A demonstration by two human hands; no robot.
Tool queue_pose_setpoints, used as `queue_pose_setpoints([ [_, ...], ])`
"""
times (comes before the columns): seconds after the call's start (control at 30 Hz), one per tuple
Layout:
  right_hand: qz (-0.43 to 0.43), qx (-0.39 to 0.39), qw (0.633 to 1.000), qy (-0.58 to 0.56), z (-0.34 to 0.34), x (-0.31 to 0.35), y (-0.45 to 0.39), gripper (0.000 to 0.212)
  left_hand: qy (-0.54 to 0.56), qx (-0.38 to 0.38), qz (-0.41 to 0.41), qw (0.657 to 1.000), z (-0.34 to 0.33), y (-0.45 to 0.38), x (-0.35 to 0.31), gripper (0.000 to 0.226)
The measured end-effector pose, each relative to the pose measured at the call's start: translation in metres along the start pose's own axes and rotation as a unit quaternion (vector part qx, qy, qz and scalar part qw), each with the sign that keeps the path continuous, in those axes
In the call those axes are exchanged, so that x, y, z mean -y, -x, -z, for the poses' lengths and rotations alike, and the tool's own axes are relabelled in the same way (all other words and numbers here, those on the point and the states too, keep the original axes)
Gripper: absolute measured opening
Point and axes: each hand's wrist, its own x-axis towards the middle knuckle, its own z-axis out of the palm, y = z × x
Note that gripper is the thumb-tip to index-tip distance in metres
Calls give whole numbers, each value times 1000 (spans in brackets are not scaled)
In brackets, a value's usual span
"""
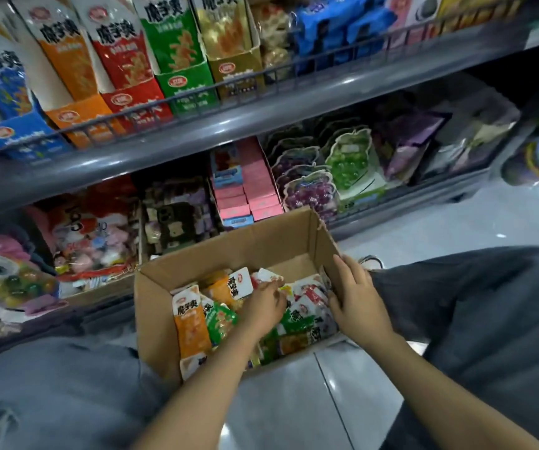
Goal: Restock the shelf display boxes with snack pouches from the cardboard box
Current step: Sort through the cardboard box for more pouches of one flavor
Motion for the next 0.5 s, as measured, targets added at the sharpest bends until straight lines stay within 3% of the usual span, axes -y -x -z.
queue_pose_setpoints([
  [0.23, -8, -27, 1000, -9, -8, -6, -2, 72, 75, 107, 53, 990, -29, -46, 21, 65],
  [0.37, 10, -66, 997, -28, -13, -11, -3, 71, 6, 125, 40, 991, -42, -66, 30, 86],
  [0.5, 15, -89, 995, -41, -14, -11, -2, 70, 16, 150, 36, 988, -44, -82, 31, 86],
])
